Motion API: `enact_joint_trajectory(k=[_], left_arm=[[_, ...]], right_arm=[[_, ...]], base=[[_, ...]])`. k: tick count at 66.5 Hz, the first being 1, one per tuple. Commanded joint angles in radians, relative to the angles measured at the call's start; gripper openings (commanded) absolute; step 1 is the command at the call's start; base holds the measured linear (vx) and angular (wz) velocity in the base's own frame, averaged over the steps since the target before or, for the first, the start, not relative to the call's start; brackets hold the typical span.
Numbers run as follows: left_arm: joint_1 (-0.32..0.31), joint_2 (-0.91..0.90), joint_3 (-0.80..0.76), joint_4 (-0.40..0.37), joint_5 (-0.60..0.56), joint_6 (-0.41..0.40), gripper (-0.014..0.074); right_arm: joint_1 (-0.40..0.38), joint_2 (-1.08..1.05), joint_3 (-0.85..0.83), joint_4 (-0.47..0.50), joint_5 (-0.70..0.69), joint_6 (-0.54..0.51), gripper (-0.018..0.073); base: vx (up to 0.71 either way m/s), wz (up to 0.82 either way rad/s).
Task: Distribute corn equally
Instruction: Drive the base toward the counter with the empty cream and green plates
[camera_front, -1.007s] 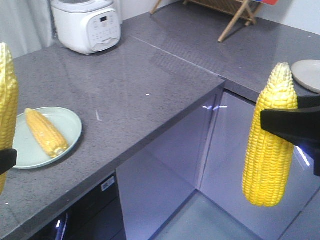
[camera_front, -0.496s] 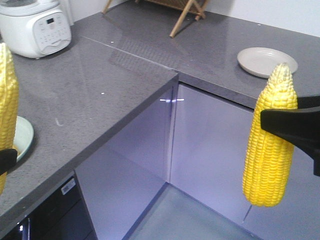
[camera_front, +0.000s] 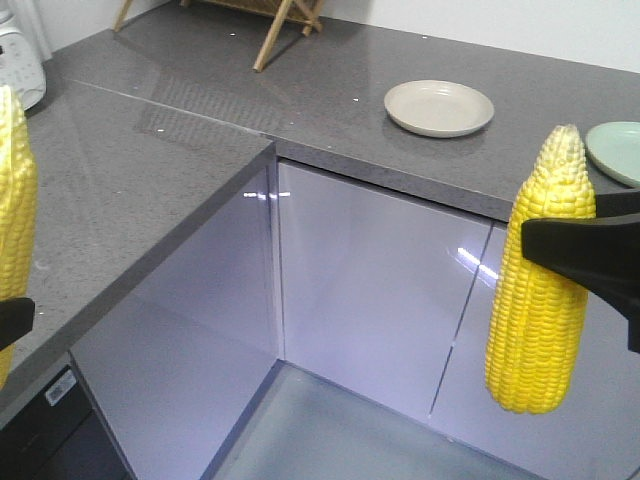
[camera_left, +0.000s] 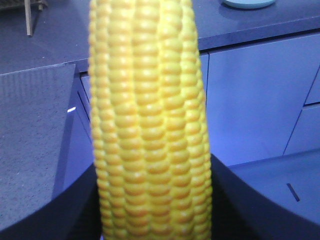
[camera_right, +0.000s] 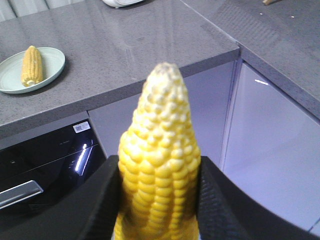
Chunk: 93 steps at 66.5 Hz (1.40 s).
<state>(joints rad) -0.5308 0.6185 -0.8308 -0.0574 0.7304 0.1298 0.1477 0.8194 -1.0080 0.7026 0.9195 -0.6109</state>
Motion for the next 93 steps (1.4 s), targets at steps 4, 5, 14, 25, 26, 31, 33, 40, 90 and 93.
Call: enact_joint_trajectory(k=[4,5,14,25,26,31,33,40,90,93], left_arm=[[-0.005,0.003,-0.022,-0.005,-0.075,-0.009,0.0271],[-0.005,0.003,-0.022,-0.005,-0.075,-0.009,0.0271],[-0.005,0.003,-0.022,-0.005,-0.075,-0.009,0.0271],[-0.005,0.003,-0.022,-0.005,-0.075,-0.009,0.0271],[-0.005,0.003,-0.022,-0.005,-0.075,-0.009,0.0271],[-0.005,0.003,-0.022,-0.005,-0.075,-0.009,0.0271],[-0.005,0.003,-0.022,-0.005,-0.075,-0.009,0.0271],[-0.005,0.003,-0.022,-0.005,-0.075,-0.009,0.0271],[-0.005,0.003,-0.022,-0.005,-0.075,-0.009,0.0271],[-0.005,0.003,-0.022,-0.005,-0.075,-0.009,0.0271]], right_arm=[[-0.003,-0.007,-0.024,0.040,-0.055,-0.010,0.0244],[-0.003,-0.007,-0.024,0.040,-0.055,-0.010,0.0244],[-0.003,-0.007,-0.024,0.040,-0.055,-0.010,0.0244],[-0.003,-0.007,-0.024,0.040,-0.055,-0.010,0.0244],[-0.003,-0.007,-0.024,0.040,-0.055,-0.010,0.0244],[-0.003,-0.007,-0.024,0.040,-0.055,-0.010,0.0244],[-0.003,-0.007,-0.024,0.040,-0.055,-0.010,0.0244],[-0.003,-0.007,-0.024,0.040,-0.055,-0.010,0.0244],[-0.003,-0.007,-0.024,0.040,-0.055,-0.010,0.0244],[-0.003,-0.007,-0.024,0.040,-0.055,-0.010,0.0244]], base=[[-0.03,-0.24],[-0.03,-0.24],[-0.03,-0.22],[-0.03,-0.21],[-0.03,-0.20],[-0.02,-0.20],[-0.02,-0.20],[-0.02,-0.19],[-0.02,-0.15],[-0.01,-0.13]])
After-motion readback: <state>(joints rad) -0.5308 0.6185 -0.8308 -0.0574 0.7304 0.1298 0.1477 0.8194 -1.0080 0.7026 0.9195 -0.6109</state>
